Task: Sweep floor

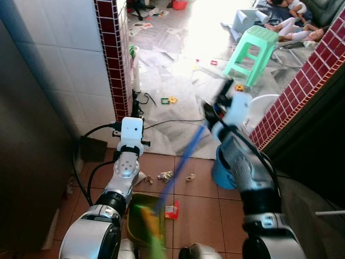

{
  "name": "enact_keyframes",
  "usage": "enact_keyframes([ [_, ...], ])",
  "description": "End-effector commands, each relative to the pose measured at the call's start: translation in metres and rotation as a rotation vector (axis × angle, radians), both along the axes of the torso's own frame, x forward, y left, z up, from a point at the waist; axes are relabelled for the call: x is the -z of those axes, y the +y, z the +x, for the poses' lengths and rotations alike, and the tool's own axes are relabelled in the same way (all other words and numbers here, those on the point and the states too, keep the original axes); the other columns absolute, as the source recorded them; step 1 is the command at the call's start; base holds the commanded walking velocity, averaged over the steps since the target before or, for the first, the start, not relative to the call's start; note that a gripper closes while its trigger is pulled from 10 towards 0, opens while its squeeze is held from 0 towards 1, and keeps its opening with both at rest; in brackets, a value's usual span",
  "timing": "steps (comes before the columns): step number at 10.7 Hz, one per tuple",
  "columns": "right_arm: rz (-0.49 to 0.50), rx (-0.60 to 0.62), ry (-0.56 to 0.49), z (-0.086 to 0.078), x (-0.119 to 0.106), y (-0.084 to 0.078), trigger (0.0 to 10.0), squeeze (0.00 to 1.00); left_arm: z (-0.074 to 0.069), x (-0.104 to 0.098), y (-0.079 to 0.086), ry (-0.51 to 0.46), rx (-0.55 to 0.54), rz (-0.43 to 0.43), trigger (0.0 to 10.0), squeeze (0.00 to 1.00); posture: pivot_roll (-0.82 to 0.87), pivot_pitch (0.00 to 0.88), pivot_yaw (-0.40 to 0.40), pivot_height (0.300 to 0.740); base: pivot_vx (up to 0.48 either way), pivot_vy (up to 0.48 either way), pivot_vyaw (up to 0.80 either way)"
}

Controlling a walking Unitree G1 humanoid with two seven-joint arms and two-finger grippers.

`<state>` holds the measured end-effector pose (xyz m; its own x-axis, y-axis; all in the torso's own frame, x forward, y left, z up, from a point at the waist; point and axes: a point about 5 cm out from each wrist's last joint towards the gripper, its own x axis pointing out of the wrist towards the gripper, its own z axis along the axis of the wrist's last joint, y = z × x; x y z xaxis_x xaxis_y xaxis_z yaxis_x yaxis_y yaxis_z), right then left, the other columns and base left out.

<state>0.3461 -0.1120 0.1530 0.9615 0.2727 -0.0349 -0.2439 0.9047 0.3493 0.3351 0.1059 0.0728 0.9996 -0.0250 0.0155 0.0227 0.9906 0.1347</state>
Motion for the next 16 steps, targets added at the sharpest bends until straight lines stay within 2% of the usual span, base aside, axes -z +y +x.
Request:
enact_keyframes([
  [1, -0.02, -0.023, -0.102, 0.004, -0.024, -0.001, 10.0, 0.0, 0.0, 0.002, -0.004, 0.022, 0.004, -0.014, 10.0, 0.0, -0.09, 0.043, -0.075, 0.74, 0.0, 0.0, 0.0],
  [2, -0.125, -0.023, -0.195, 0.004, -0.033, -0.005, 10.0, 0.0, 0.001, 0.0, -0.005, 0.009, 0.006, -0.02, 10.0, 0.0, -0.09, 0.04, -0.076, 0.74, 0.0, 0.0, 0.0],
  [3, -0.19, 0.012, -0.273, 0.004, -0.041, -0.011, 10.0, 0.0, 0.001, -0.002, -0.006, -0.006, 0.018, -0.041, 10.0, 0.0, -0.09, 0.038, -0.078, 0.74, 0.0, 0.0, 0.0],
  [5, -0.367, 0.058, -0.454, 0.003, -0.058, -0.021, 10.0, 0.0, 0.007, -0.018, -0.004, -0.066, -0.007, -0.103, 10.0, 0.0, -0.09, 0.043, -0.083, 0.74, 0.0, 0.0, 0.0],
  [7, -0.398, 0.078, -0.485, 0.007, -0.058, -0.024, 10.0, 0.0, 0.005, -0.035, 0.002, -0.183, -0.054, -0.108, 10.0, 0.0, -0.07, 0.053, -0.096, 0.74, 0.0, 0.0, 0.0],
  [9, -0.459, 0.041, -0.528, 0.012, -0.054, -0.018, 10.0, 0.0, 0.002, -0.043, 0.014, -0.236, -0.163, -0.098, 10.0, 0.0, -0.05, 0.07, -0.104, 0.74, 0.0, 0.0, 0.0],
  [12, -0.56, -0.063, -0.609, 0.015, -0.044, 0.002, 10.0, 0.0, -0.007, -0.025, 0.024, -0.174, -0.2, -0.042, 10.0, 0.0, -0.03, 0.102, -0.112, 0.74, 0.0, 0.0, 0.0],
  [13, -0.605, -0.107, -0.684, 0.013, -0.047, 0.013, 10.0, 0.0, -0.007, -0.018, 0.024, -0.137, -0.208, -0.032, 10.0, 0.0, -0.03, 0.111, -0.11, 0.74, 0.0, 0.0, 0.0],
  [14, -0.613, -0.12, -0.709, 0.011, -0.043, 0.018, 10.0, 0.0, -0.008, -0.011, 0.021, -0.097, -0.202, -0.028, 10.0, 0.0, -0.03, 0.124, -0.109, 0.74, 0.0, 0.0, 0.0],
  [16, -0.604, -0.143, -0.679, 0.006, -0.025, 0.025, 10.0, 0.0, -0.009, -0.007, 0.018, -0.078, -0.198, -0.019, 10.0, 0.0, -0.02, 0.141, -0.107, 0.74, 0.0, 0.0, 0.0],
])
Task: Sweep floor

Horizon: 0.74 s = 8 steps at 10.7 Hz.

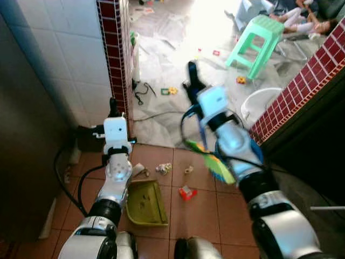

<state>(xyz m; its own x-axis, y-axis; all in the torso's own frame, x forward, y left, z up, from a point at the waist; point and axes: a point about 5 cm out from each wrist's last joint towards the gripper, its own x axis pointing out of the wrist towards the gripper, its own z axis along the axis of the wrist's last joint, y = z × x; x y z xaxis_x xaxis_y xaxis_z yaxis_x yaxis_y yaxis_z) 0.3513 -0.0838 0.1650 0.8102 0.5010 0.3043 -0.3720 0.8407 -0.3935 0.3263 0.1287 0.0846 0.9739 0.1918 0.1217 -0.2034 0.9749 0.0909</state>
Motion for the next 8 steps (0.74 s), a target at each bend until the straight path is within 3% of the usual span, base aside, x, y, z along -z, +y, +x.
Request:
enact_keyframes([
  [1, -0.003, -0.014, -0.004, -0.004, 0.006, 0.002, 10.0, 0.0, -0.002, 0.007, -0.005, 0.038, 0.009, 0.021, 10.0, 0.0, 0.0, 0.15, -0.109, 0.74, 0.0, 0.0, 0.0],
  [2, 0.021, -0.029, 0.062, -0.009, 0.021, 0.01, 10.0, 0.0, -0.003, 0.007, -0.004, 0.037, 0.011, 0.03, 10.0, 0.0, 0.0, 0.155, -0.106, 0.74, 0.0, 0.0, 0.0],
  [5, 0.04, -0.079, 0.103, -0.02, 0.032, 0.03, 10.0, 0.0, -0.002, 0.009, -0.003, 0.049, 0.02, 0.043, 10.0, 0.0, 0.0, 0.148, -0.094, 0.74, 0.0, 0.0, 0.0],
  [8, 0.207, -0.063, 0.191, -0.019, 0.025, 0.039, 10.0, 0.0, 0.002, 0.008, -0.007, 0.063, 0.034, 0.043, 10.0, 0.0, -0.02, 0.133, -0.088, 0.74, 0.0, 0.0, 0.0],
])
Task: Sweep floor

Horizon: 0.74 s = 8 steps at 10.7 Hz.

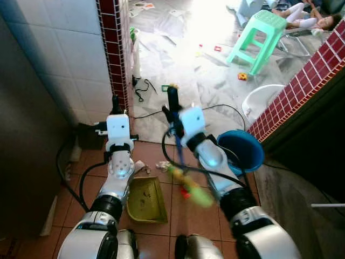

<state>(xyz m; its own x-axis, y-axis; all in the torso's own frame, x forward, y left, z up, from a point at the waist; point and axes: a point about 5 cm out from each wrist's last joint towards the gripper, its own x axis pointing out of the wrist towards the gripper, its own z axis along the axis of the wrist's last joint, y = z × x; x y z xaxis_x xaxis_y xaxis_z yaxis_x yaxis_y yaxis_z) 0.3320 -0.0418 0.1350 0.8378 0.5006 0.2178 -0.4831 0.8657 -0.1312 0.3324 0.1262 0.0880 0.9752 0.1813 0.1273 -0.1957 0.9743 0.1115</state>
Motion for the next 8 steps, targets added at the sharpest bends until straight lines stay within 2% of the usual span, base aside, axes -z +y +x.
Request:
enact_keyframes([
  [1, 0.083, 0.014, 0.003, 0.003, -0.012, -0.001, 10.0, 0.0, -0.003, 0.012, -0.005, 0.07, 0.029, 0.021, 10.0, 0.0, -0.03, 0.126, -0.088, 0.74, 0.0, 0.0, 0.0],
  [2, 0.134, 0.017, 0.032, 0.007, -0.022, -0.001, 10.0, 0.0, -0.001, 0.011, -0.006, 0.075, 0.031, 0.021, 10.0, 0.0, -0.03, 0.12, -0.09, 0.74, 0.0, 0.0, 0.0],
  [5, 0.158, -0.013, 0.052, 0.02, -0.054, -0.007, 10.0, 0.0, 0.002, 0.011, -0.008, 0.082, 0.033, 0.018, 10.0, 0.0, -0.04, 0.106, -0.098, 0.74, 0.0, 0.0, 0.0],
  [6, 0.181, -0.023, 0.027, 0.024, -0.071, -0.011, 10.0, 0.0, 0.003, 0.011, -0.009, 0.085, 0.034, 0.017, 10.0, 0.0, -0.05, 0.102, -0.099, 0.74, 0.0, 0.0, 0.0],
  [7, 0.208, -0.013, -0.071, 0.03, -0.101, -0.024, 10.0, 0.0, 0.004, 0.01, -0.009, 0.092, 0.035, 0.017, 10.0, 0.0, -0.05, 0.095, -0.099, 0.74, 0.0, 0.0, 0.0],
  [8, 0.197, 0.017, -0.128, 0.033, -0.113, -0.036, 10.0, 0.0, 0.005, 0.01, -0.009, 0.095, 0.037, 0.018, 10.0, 0.0, -0.05, 0.092, -0.098, 0.74, 0.0, 0.0, 0.0],
])
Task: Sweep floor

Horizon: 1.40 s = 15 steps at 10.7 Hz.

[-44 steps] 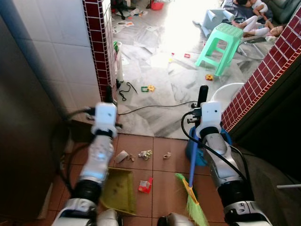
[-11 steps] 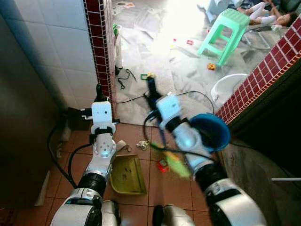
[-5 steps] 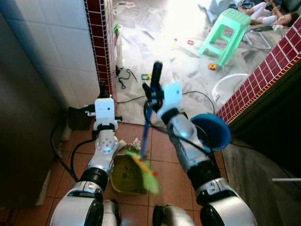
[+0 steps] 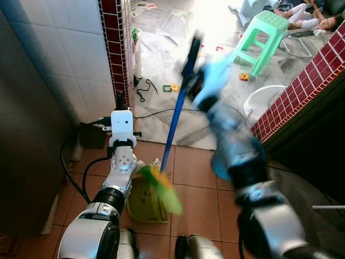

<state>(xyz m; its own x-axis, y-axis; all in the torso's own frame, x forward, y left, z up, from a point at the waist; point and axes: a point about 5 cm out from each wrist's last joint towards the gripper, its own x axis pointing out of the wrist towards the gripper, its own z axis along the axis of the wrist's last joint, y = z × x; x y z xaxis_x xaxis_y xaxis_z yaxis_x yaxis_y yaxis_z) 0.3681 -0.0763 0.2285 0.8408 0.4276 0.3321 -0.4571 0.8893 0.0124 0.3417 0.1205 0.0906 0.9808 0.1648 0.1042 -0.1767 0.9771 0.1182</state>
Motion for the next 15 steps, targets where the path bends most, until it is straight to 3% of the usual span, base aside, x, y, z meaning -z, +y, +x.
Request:
enact_keyframes([
  [1, 0.013, 0.053, -0.109, 0.0, -0.022, -0.014, 10.0, 0.0, -0.004, 0.013, -0.004, 0.073, 0.023, 0.017, 10.0, 0.0, -0.05, 0.09, -0.098, 0.74, 0.0, 0.0, 0.0],
  [3, -0.045, 0.156, -0.139, 0.002, -0.017, -0.036, 10.0, 0.0, -0.003, 0.013, -0.004, 0.078, 0.032, 0.018, 10.0, 0.0, -0.05, 0.084, -0.096, 0.74, 0.0, 0.0, 0.0],
  [4, -0.103, 0.2, -0.117, 0.001, -0.002, -0.04, 10.0, 0.0, -0.002, 0.013, -0.005, 0.08, 0.039, 0.015, 10.0, 0.0, -0.05, 0.083, -0.095, 0.74, 0.0, 0.0, 0.0],
  [6, -0.139, 0.228, 0.05, -0.007, 0.046, -0.035, 10.0, 0.0, -0.002, 0.013, -0.007, 0.083, 0.058, 0.005, 10.0, 0.0, -0.05, 0.078, -0.094, 0.74, 0.0, 0.0, 0.0],
  [8, -0.103, 0.122, 0.199, -0.018, 0.077, -0.014, 10.0, 0.0, -0.002, 0.013, -0.007, 0.085, 0.065, 0.004, 10.0, 0.0, -0.05, 0.077, -0.093, 0.74, 0.0, 0.0, 0.0],
  [10, -0.083, 0.03, 0.229, -0.021, 0.078, 0.0, 10.0, 0.0, -0.002, 0.014, -0.008, 0.089, 0.071, 0.005, 10.0, 0.0, -0.05, 0.07, -0.093, 0.74, 0.0, 0.0, 0.0],
  [12, 0.012, -0.018, 0.242, -0.019, 0.066, 0.003, 10.0, 0.0, -0.002, 0.015, -0.008, 0.09, 0.073, 0.003, 10.0, 0.0, -0.05, 0.068, -0.095, 0.74, 0.0, 0.0, 0.0],
  [14, 0.18, -0.041, 0.272, -0.014, 0.049, 0.004, 10.0, 0.0, -0.003, 0.015, -0.008, 0.091, 0.074, 0.002, 10.0, 0.0, -0.05, 0.068, -0.092, 0.74, 0.0, 0.0, 0.0],
  [15, 0.257, -0.037, 0.268, -0.011, 0.038, 0.002, 10.0, 0.0, -0.002, 0.014, -0.007, 0.086, 0.072, -0.038, 10.0, 0.0, -0.05, 0.068, -0.092, 0.74, 0.0, 0.0, 0.0],
])
